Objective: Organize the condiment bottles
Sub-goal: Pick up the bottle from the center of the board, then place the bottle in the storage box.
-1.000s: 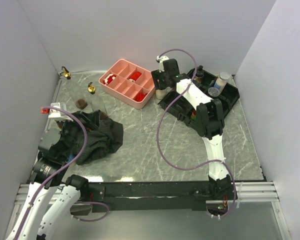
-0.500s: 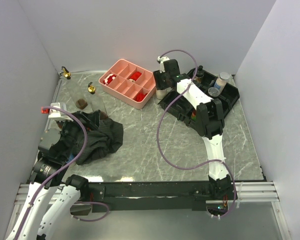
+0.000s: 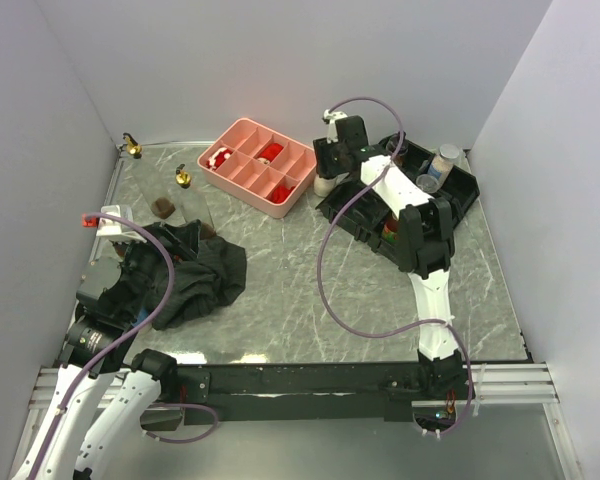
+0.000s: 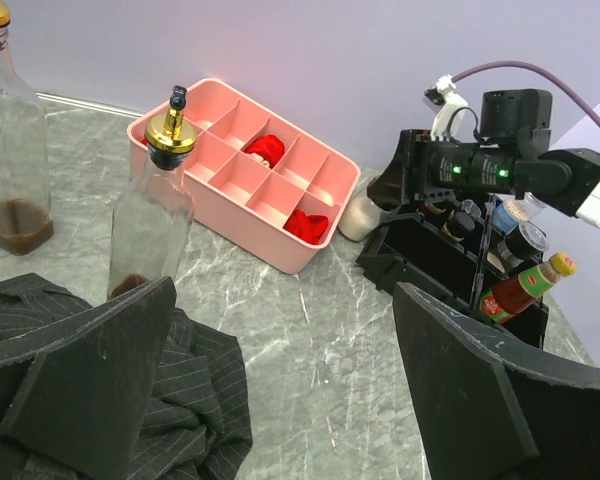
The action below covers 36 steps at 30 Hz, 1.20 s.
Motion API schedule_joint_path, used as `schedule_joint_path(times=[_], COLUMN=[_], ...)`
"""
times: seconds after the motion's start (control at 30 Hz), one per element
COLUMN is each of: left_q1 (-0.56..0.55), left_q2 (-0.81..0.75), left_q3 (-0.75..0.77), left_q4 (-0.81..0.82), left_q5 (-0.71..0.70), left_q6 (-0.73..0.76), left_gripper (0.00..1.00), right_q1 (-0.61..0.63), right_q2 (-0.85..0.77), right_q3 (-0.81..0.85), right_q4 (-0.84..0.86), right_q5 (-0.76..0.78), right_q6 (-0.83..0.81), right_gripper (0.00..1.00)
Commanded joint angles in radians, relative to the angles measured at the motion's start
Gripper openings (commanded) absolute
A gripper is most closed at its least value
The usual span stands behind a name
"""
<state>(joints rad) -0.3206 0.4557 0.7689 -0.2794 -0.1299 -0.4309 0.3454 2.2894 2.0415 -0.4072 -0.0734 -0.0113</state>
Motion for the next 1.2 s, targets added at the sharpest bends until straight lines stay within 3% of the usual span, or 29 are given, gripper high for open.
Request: schedule_joint_path(times=[0.0, 0.57, 1.17], left_q1=[-0.002, -0.002, -0.002], left_q2=[-0.003, 0.005, 0.017], left_q3=[0.009, 0.009, 0.010], left_q4=[0.016, 0.016, 0.014], left_q5=[-0.017, -0.017, -0.022], left_q6=[0.011, 0.012, 0.014], left_gripper=[0.96, 0.96, 0.96], right_q1=[-0.023, -0.105, -0.279], right_q2=[-0.137, -0.260, -0.350], right_q3=[0.039, 0.100, 0.103], right_q4=[0.025, 0.038, -0.031], right_q5=[-0.008, 0.021, 0.132], right_q6=[0.010, 0.037, 0.020], right_gripper=[0.18, 0.13, 0.12])
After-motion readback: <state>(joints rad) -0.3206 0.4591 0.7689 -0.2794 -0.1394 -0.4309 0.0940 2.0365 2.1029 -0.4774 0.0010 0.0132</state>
